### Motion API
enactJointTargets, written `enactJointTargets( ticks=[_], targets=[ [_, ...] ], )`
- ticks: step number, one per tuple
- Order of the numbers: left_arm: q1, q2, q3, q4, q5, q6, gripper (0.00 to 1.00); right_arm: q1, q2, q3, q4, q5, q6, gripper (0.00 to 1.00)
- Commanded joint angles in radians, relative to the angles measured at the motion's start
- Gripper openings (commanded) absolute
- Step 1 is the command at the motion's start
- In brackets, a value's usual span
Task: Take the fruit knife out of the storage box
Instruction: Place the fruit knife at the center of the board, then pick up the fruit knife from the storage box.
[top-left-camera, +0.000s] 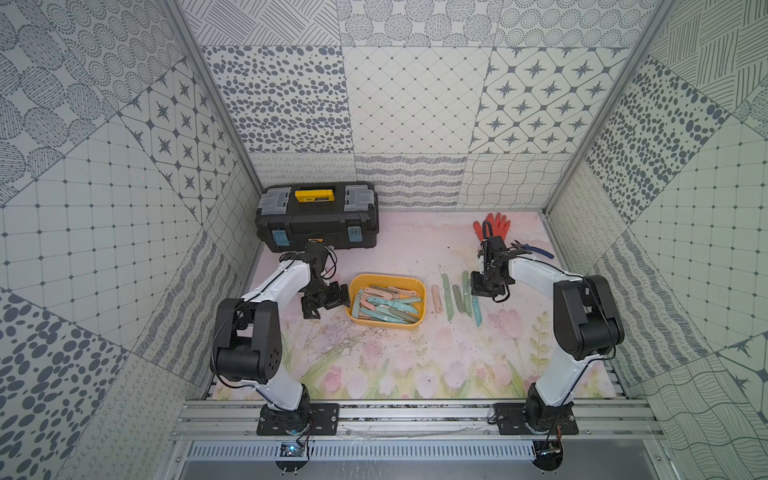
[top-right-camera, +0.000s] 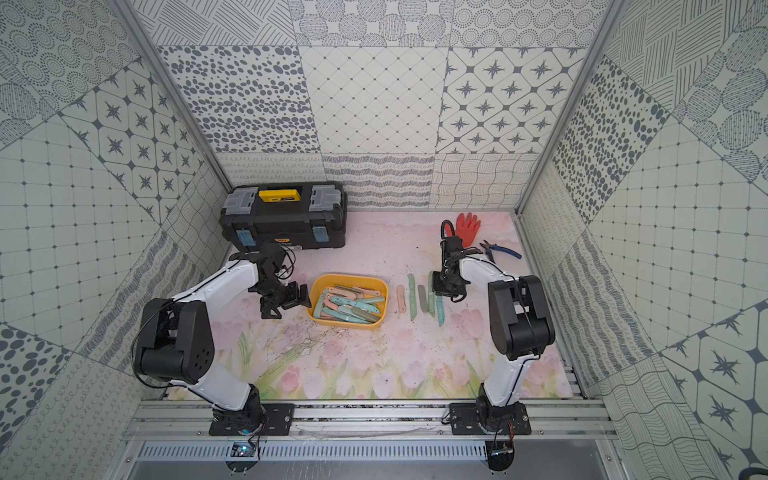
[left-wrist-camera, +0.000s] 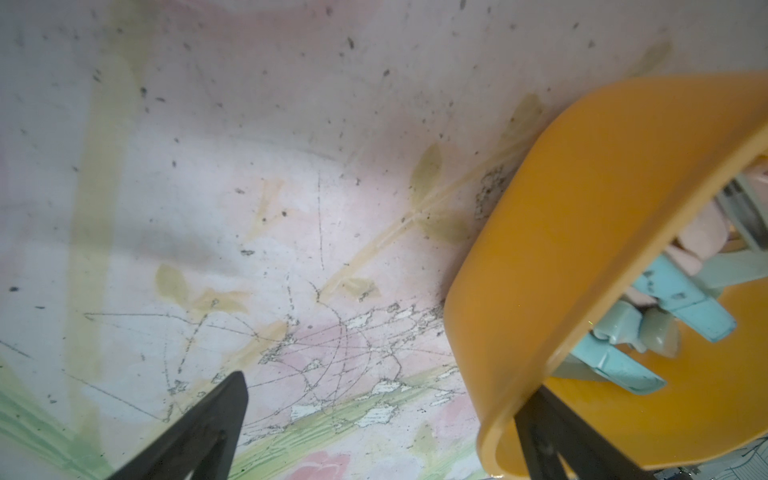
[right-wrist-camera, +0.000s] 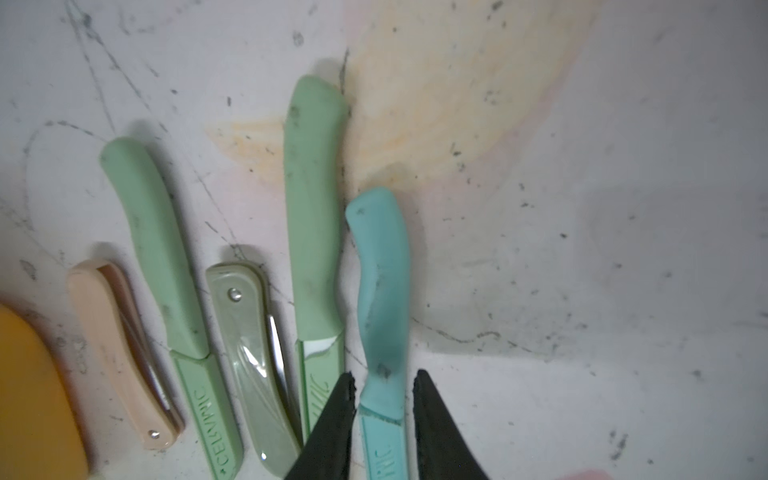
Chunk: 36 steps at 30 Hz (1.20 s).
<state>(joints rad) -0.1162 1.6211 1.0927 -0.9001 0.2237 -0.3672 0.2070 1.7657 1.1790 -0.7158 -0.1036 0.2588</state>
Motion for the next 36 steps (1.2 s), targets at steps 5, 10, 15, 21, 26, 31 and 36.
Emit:
enactJointTargets(
  ticks=[5, 10, 15, 21, 26, 31, 36],
  targets=[
    [0.012, -0.005, 0.009, -0.011, -0.007, -0.013, 0.98, 0.037, -0.166, 0.080, -0.011, 0.003, -0.023, 0.31],
    [0.013, -0.006, 0.010, -0.010, -0.007, -0.013, 0.98, 0.171, -0.217, 0.129, 0.066, -0.020, -0.082, 0.34],
    [0.012, -0.013, 0.006, -0.011, -0.010, -0.013, 0.98, 0.277, -0.160, 0.212, 0.114, -0.120, -0.145, 0.37],
    [0.012, -0.013, 0.005, -0.011, -0.009, -0.013, 0.98, 0.426, -0.025, 0.353, 0.054, -0.107, -0.277, 0.38],
    [0.012, -0.016, 0.004, -0.011, -0.010, -0.012, 0.98, 0.507, 0.078, 0.444, 0.000, -0.076, -0.347, 0.45],
    [0.011, -0.016, 0.003, -0.009, -0.007, -0.009, 0.99, 0.558, 0.161, 0.499, -0.034, -0.079, -0.410, 0.57],
    [0.012, -0.024, 0.000, -0.005, -0.008, -0.007, 0.99, 0.605, 0.261, 0.565, -0.099, -0.017, -0.478, 0.62]
  ],
)
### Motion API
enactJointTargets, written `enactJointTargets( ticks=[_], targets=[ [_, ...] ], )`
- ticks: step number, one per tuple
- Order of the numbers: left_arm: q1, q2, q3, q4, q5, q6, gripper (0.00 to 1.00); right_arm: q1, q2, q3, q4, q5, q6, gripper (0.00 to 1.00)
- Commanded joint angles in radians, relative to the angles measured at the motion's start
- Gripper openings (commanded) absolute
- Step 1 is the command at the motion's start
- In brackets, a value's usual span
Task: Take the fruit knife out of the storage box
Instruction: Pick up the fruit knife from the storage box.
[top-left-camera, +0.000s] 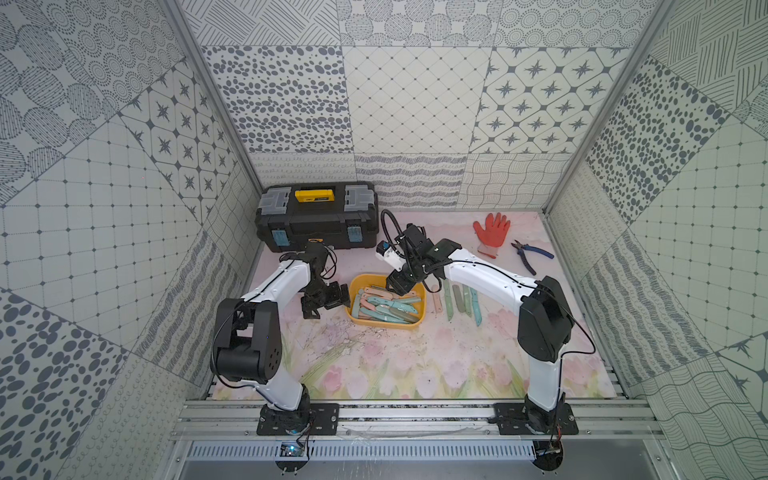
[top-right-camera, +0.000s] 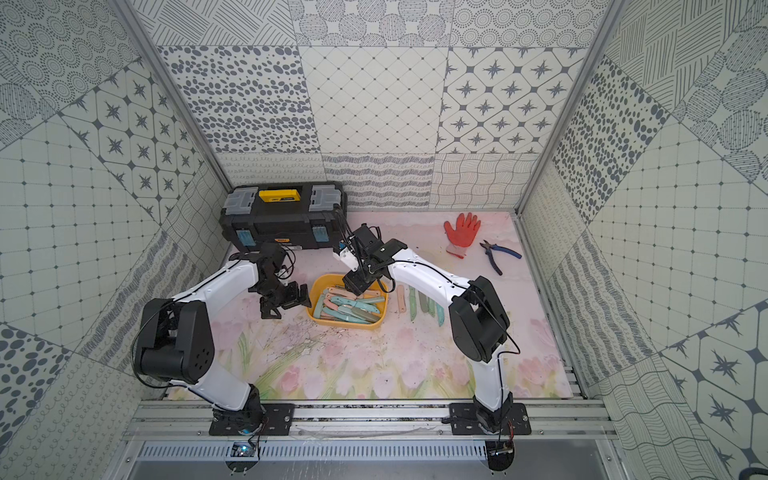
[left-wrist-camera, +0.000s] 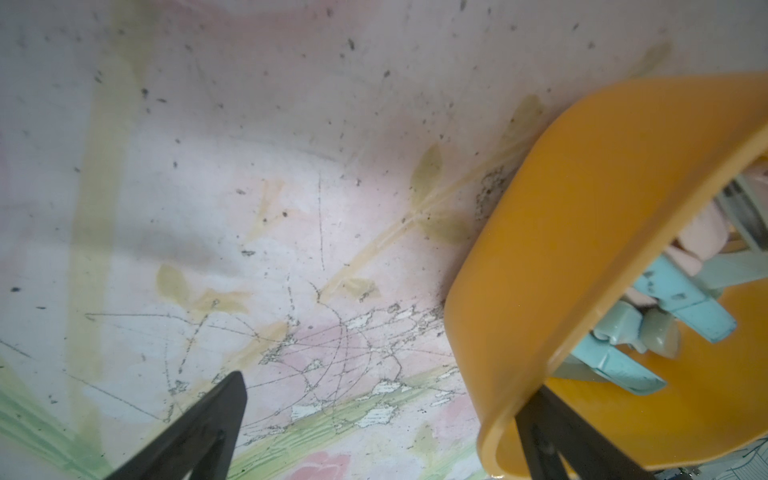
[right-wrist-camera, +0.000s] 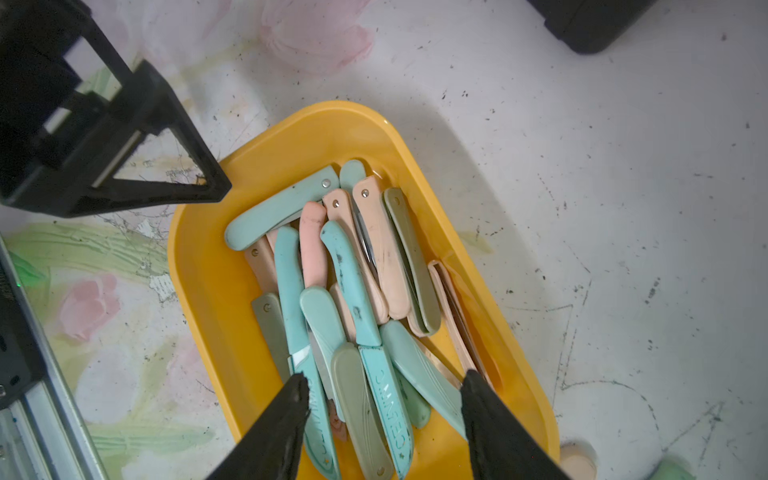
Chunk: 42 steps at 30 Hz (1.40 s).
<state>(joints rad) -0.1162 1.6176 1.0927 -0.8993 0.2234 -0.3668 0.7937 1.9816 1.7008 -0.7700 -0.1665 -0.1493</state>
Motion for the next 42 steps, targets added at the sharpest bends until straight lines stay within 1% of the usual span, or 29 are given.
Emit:
enactJointTargets(
  ticks=[1, 4, 11, 16, 23, 28, 31, 35, 38, 42],
  targets=[
    [0.012, -0.020, 0.000, -0.006, -0.008, -0.007, 0.99, 0.025, 0.064, 0.057, -0.060, 0.059, -0.078, 0.62],
    [0.013, -0.018, 0.001, -0.010, -0.010, -0.009, 0.99, 0.038, 0.103, 0.077, -0.079, 0.088, -0.085, 0.62],
    [0.013, -0.011, 0.004, -0.011, -0.009, -0.009, 0.99, 0.053, 0.152, 0.079, -0.089, 0.081, -0.085, 0.60],
    [0.012, -0.004, 0.007, -0.015, -0.010, -0.011, 0.99, 0.060, 0.181, 0.085, -0.096, 0.106, -0.082, 0.58],
    [0.012, -0.003, 0.007, -0.017, -0.011, -0.010, 0.98, 0.066, 0.248, 0.142, -0.155, 0.130, -0.086, 0.59],
    [0.012, -0.002, 0.006, -0.017, -0.012, -0.011, 0.98, 0.073, 0.265, 0.145, -0.156, 0.130, -0.088, 0.58],
    [0.012, -0.001, 0.007, -0.017, -0.012, -0.011, 0.98, 0.077, 0.269, 0.142, -0.154, 0.134, -0.092, 0.54],
    [0.012, -0.002, 0.007, -0.017, -0.010, -0.011, 0.98, 0.079, 0.278, 0.143, -0.156, 0.142, -0.089, 0.42],
    [0.012, -0.002, 0.006, -0.018, -0.010, -0.010, 0.98, 0.078, 0.277, 0.145, -0.153, 0.140, -0.090, 0.36],
    [0.012, -0.003, 0.006, -0.016, -0.009, -0.011, 0.98, 0.078, 0.265, 0.142, -0.146, 0.138, -0.086, 0.31]
  ],
)
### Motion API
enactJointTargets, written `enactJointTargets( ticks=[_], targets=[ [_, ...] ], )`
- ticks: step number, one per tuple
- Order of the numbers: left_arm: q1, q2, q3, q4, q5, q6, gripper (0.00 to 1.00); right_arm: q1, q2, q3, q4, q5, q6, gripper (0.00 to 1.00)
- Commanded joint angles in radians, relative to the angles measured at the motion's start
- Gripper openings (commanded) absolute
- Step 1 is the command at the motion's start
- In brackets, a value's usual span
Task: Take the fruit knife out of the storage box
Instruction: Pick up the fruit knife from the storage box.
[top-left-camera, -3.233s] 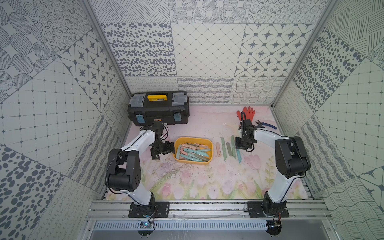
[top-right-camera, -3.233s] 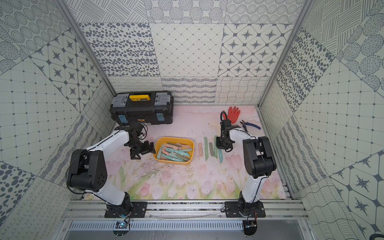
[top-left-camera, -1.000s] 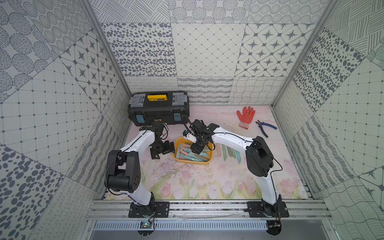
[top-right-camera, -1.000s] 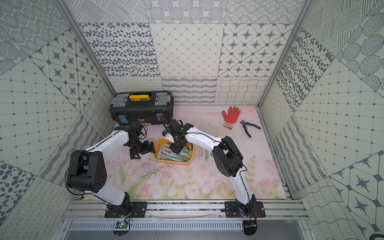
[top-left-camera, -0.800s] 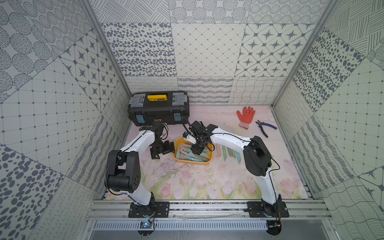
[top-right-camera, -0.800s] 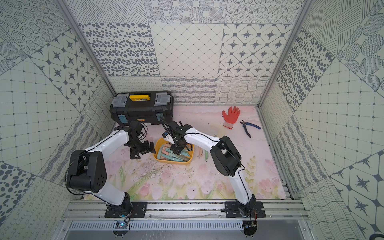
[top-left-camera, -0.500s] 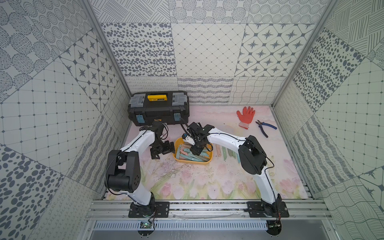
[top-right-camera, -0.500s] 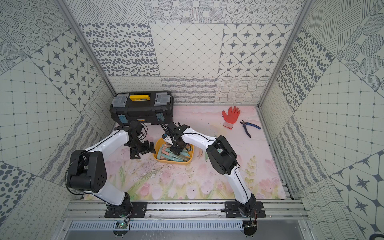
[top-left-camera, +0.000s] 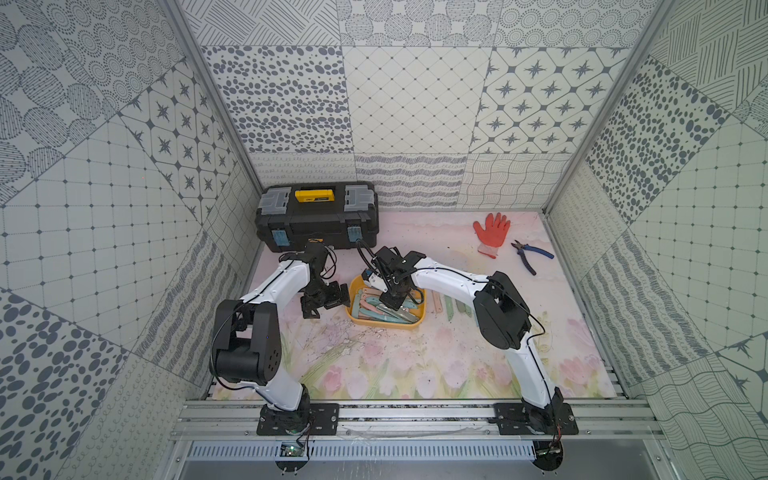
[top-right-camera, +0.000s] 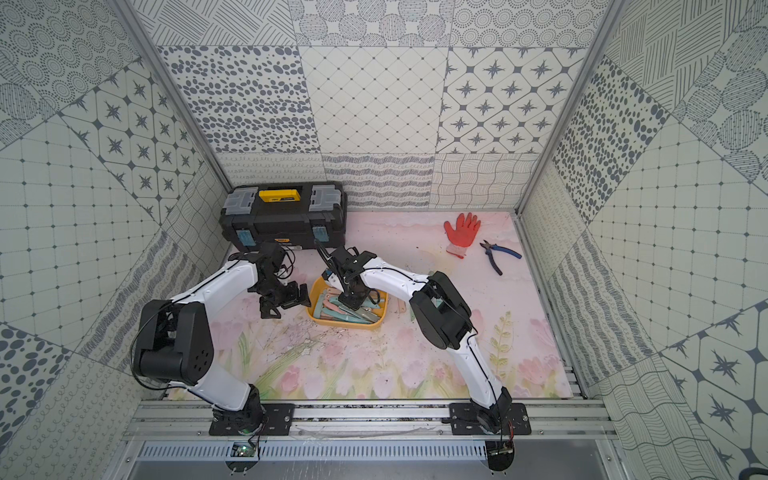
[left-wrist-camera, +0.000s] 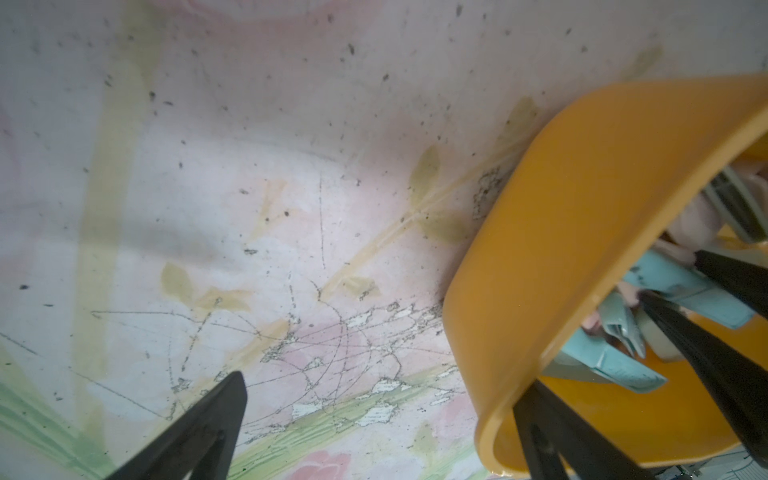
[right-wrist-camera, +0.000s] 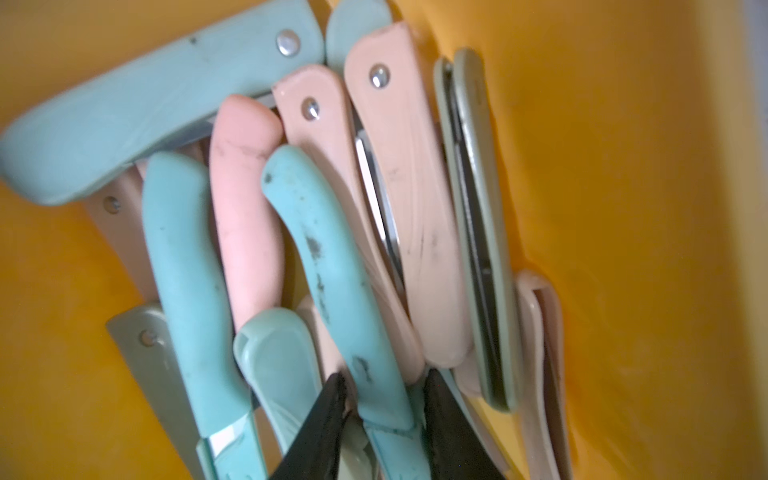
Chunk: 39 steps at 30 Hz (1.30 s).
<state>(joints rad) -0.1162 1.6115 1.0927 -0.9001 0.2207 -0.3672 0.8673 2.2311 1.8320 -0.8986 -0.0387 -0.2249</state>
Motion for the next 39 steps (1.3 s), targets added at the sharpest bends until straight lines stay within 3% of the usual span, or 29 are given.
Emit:
enactJointTargets(
  ticks=[1, 27, 39],
  targets=[
    [0.012, 0.003, 0.006, -0.016, -0.006, -0.010, 0.98, 0.004, 0.010, 0.009, -0.013, 0.009, -0.010, 0.31],
    [0.012, 0.003, 0.006, -0.016, -0.008, -0.011, 0.98, 0.005, -0.113, -0.005, 0.029, -0.011, 0.002, 0.08],
    [0.012, 0.005, 0.008, -0.016, -0.004, -0.012, 0.98, 0.002, -0.146, 0.008, 0.022, -0.008, 0.027, 0.06]
  ],
)
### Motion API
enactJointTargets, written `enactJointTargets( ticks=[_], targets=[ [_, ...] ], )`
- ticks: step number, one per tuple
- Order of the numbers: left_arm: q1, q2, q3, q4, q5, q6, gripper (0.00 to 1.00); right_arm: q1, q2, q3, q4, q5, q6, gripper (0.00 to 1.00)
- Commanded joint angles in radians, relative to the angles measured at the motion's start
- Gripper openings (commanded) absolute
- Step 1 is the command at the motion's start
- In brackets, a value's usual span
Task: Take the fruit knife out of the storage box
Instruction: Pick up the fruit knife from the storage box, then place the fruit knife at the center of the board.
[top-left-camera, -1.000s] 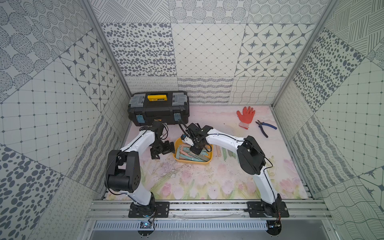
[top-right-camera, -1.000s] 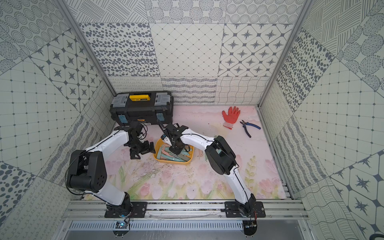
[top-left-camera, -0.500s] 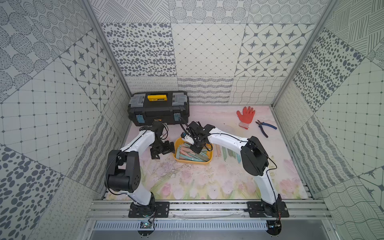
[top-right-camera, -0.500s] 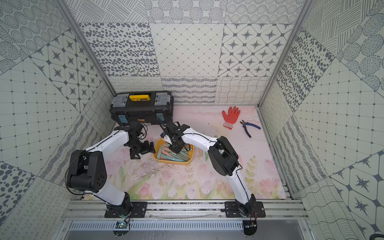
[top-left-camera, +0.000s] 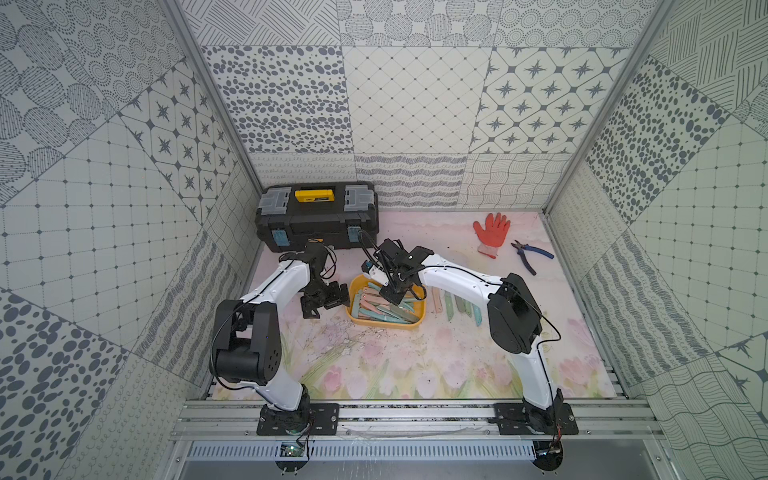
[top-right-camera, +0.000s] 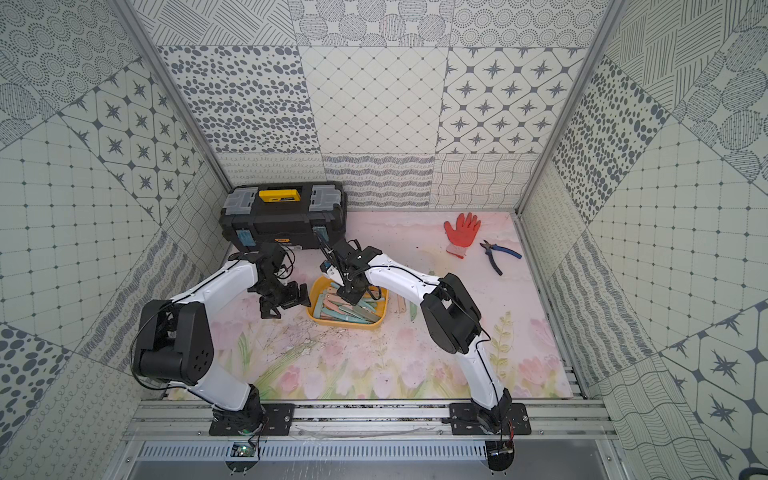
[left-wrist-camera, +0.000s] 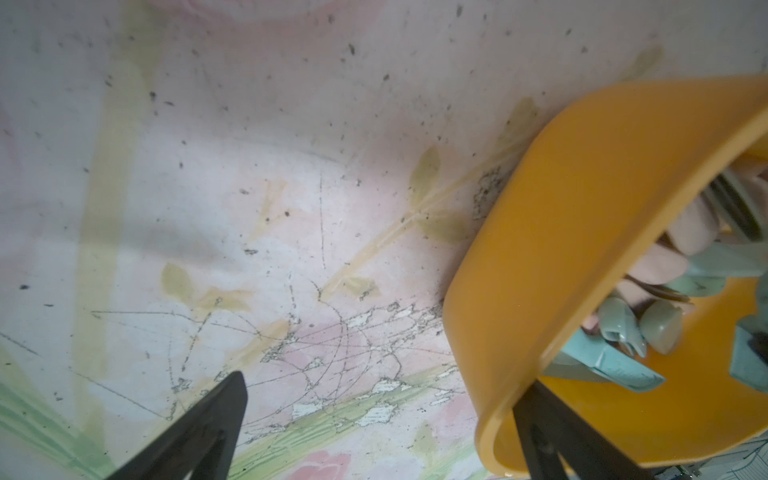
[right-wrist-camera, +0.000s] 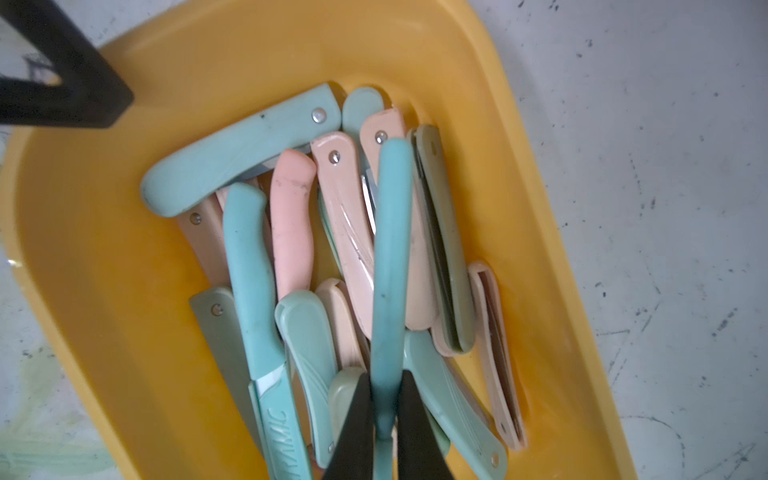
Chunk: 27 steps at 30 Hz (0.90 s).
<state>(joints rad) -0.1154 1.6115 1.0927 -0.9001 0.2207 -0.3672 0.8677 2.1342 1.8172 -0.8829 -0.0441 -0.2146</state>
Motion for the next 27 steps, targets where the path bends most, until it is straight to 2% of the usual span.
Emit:
enactJointTargets(
  ticks=[1, 7, 13, 20, 27],
  targets=[
    [0.011, 0.006, 0.008, -0.014, -0.004, -0.012, 0.98, -0.002, -0.057, 0.024, 0.007, -0.007, 0.028, 0.05],
    [0.011, 0.005, 0.010, -0.015, -0.004, -0.012, 0.98, -0.070, -0.196, -0.043, 0.106, -0.129, 0.144, 0.03],
    [0.012, 0.007, 0.012, -0.015, -0.002, -0.012, 0.98, -0.187, -0.375, -0.185, 0.234, -0.251, 0.260, 0.02],
    [0.011, 0.006, 0.008, -0.014, -0.002, -0.012, 0.98, -0.415, -0.572, -0.416, 0.323, -0.322, 0.375, 0.02],
    [0.011, 0.005, 0.009, -0.015, -0.001, -0.011, 0.98, -0.647, -0.673, -0.584, 0.311, -0.440, 0.408, 0.02]
  ],
)
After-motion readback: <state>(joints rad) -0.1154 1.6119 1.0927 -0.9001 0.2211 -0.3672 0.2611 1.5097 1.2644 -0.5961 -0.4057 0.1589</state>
